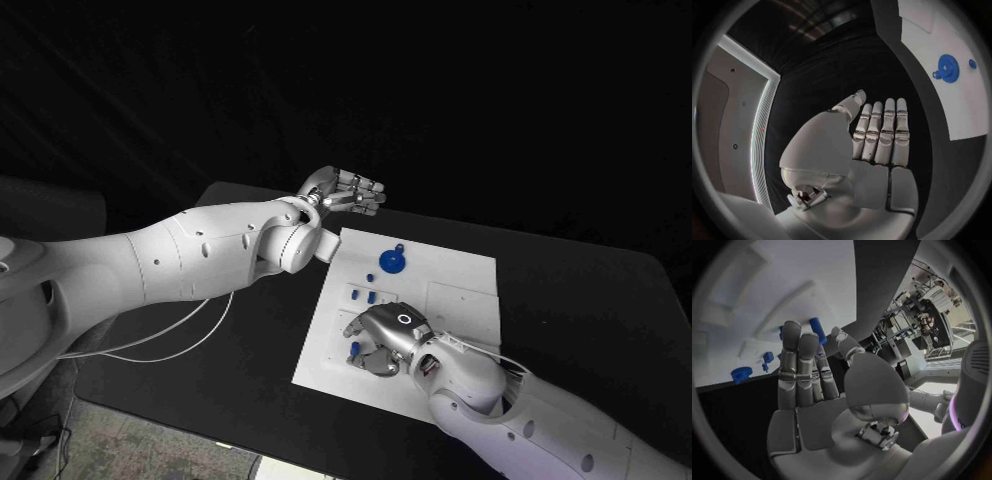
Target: Assemble the parts on the task board
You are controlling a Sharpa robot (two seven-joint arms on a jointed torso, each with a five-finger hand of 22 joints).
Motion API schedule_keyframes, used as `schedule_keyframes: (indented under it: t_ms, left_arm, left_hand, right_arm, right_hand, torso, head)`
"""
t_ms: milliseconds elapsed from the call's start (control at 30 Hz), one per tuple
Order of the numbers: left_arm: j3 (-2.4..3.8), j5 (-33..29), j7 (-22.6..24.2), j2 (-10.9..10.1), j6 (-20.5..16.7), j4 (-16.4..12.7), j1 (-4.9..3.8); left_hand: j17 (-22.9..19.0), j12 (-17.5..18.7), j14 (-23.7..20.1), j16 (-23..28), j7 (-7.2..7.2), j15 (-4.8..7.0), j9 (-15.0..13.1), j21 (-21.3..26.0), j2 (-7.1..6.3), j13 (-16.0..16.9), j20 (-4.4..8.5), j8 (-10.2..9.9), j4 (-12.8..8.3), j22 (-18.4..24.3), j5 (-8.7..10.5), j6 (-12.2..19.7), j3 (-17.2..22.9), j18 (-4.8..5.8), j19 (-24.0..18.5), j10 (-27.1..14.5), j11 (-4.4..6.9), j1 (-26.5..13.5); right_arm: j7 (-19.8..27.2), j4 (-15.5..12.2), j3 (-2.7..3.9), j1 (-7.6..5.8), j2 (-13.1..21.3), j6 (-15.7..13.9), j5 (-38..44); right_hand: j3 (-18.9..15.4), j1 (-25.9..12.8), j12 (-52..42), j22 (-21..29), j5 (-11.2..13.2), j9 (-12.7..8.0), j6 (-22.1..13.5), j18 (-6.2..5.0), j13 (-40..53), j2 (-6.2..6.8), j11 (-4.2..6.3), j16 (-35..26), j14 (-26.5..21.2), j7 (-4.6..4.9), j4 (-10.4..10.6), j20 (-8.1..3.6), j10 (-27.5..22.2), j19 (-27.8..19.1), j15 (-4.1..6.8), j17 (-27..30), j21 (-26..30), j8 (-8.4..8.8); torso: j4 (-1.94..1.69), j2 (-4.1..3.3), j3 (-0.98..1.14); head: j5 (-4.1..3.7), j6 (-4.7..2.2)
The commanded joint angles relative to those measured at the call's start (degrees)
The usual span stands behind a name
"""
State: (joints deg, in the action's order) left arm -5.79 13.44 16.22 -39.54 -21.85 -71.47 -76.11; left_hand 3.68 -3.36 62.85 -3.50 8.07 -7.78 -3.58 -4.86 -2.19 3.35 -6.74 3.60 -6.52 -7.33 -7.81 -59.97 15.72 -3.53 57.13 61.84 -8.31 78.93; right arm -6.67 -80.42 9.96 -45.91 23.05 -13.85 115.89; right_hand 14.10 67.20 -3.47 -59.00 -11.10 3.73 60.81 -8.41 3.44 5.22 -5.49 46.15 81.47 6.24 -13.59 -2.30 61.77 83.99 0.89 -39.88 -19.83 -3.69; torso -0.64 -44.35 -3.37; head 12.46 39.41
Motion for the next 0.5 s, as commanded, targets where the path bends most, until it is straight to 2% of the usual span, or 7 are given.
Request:
schedule_keyframes:
  t_ms: [33,200,267,333,400,467,500]
  left_arm:
    - [0.04,0.1,0.06,-0.03,0.79,-0.03,-0.08]
    - [0.04,0.11,-0.05,-0.21,0.83,0.03,-0.08]
    - [0.04,0.11,-0.06,-0.33,0.85,0.08,-0.08]
    - [0.04,0.11,-0.06,-0.48,0.87,0.12,-0.08]
    - [0.03,0.11,0.0,-0.6,0.89,0.16,-0.08]
    - [0.02,0.09,0.1,-0.76,0.95,0.19,-0.07]
    - [0.0,0.08,0.22,-0.87,1.05,0.21,-0.07]
  left_hand:
    - [-0.06,0.07,0.06,0.0,0.19,-0.08,-0.01,-0.07,0.61,-0.06,-0.16,0.02,0.08,0.01,-0.3,-0.08,0.12,-0.39,0.11,-0.29,0.02,-0.07]
    - [-0.06,0.06,0.03,0.0,0.19,-0.1,-0.01,-0.06,0.6,-0.06,-0.18,0.02,0.08,0.02,-0.29,-0.07,0.09,-0.39,0.1,-0.32,0.01,-0.08]
    - [-0.07,0.06,-0.05,0.0,0.21,-0.13,-0.01,-0.03,0.55,-0.06,-0.21,0.01,0.07,0.05,-0.25,-0.05,0.01,-0.39,0.07,-0.41,-0.01,-0.1]
    - [-0.07,0.06,-0.05,0.0,0.21,-0.13,-0.01,-0.03,0.55,-0.06,-0.21,0.01,0.07,0.05,-0.25,-0.05,0.01,-0.39,0.07,-0.41,-0.01,-0.1]
    - [-0.07,0.06,-0.05,0.0,0.21,-0.13,-0.01,-0.03,0.55,-0.06,-0.21,0.01,0.07,0.05,-0.25,-0.05,0.01,-0.39,0.07,-0.41,-0.01,-0.1]
    - [-0.06,0.06,-0.06,-0.01,0.22,-0.14,-0.01,0.0,0.5,-0.05,-0.24,0.01,0.09,0.09,-0.25,-0.05,-0.16,-0.41,0.08,-0.47,-0.03,-0.13]
    - [-0.06,0.06,-0.06,-0.01,0.22,-0.14,-0.01,0.0,0.49,-0.05,-0.25,0.01,0.09,0.09,-0.25,-0.05,-0.18,-0.41,0.09,-0.48,-0.04,-0.13]
  right_arm:
    - [1.93,-1.08,-0.01,0.03,0.73,-2.98,-4.02]
    - [3.31,-3.95,0.66,0.01,2.94,-5.26,-9.17]
    - [3.81,-5.42,1.67,0.0,4.11,-5.84,-11.15]
    - [4.06,-6.88,3.05,-0.02,5.51,-6.25,-13.91]
    - [4.31,-8.18,4.34,-0.04,7.11,-6.6,-17.46]
    - [4.92,-9.32,5.65,-0.09,8.91,-6.69,-21.15]
    - [5.66,-10.0,6.4,-0.17,10.25,-6.62,-23.25]
  right_hand:
    - [-8.04,2.67,-0.24,0.84,-0.75,-0.1,-2.83,-2.07,-0.04,0.54,-0.87,-0.04,-0.03,-0.33,4.03,0.95,-3.11,2.12,-0.83,0.65,0.69,0.0]
    - [-13.8,7.74,-0.17,2.33,-1.19,-0.27,-7.66,-3.02,-0.08,3.98,-1.56,0.3,-0.49,-0.69,16.1,1.54,-5.7,2.18,-1.29,1.81,1.15,0.22]
    - [-14.93,8.32,-0.16,2.64,-0.57,-0.31,-8.64,-2.99,-0.08,4.07,-1.52,0.5,-0.54,-0.61,18.11,1.51,-5.52,2.17,-1.28,2.01,1.0,0.28]
    - [-15.07,8.0,-0.11,2.74,0.01,-0.32,-8.07,-2.86,-0.09,3.64,-1.32,0.62,-0.47,-0.4,17.86,1.4,-4.68,2.18,-1.15,2.08,0.81,0.31]
    - [-14.9,7.12,-0.25,2.9,0.33,-0.28,-7.35,-2.61,-0.01,2.66,-1.01,0.65,-0.42,-0.06,16.12,1.19,-3.6,2.16,-0.96,2.19,0.54,0.26]
    - [-14.39,6.48,-0.93,3.01,0.83,-0.18,-4.0,-2.02,-0.11,-0.69,0.14,0.62,-0.13,1.46,11.9,0.5,1.5,2.24,-0.16,2.22,0.16,0.16]
    - [-13.86,6.37,-0.9,3.11,1.17,-0.14,-2.99,-1.74,-0.02,-2.04,0.39,0.54,-0.08,1.64,10.19,0.27,2.93,2.23,0.09,2.22,0.06,0.12]
  torso:
    - [0.02,0.01,-0.01]
    - [0.17,0.05,-0.02]
    - [0.24,0.07,-0.02]
    - [0.21,0.07,0.01]
    - [0.22,0.1,0.05]
    - [0.26,0.19,0.06]
    - [0.29,0.23,0.06]
  head:
    - [-0.18,0.06]
    - [-0.58,-0.03]
    - [-0.91,-0.15]
    - [-1.34,-0.25]
    - [-1.72,-0.37]
    - [-2.07,-0.39]
    - [-2.3,-0.43]
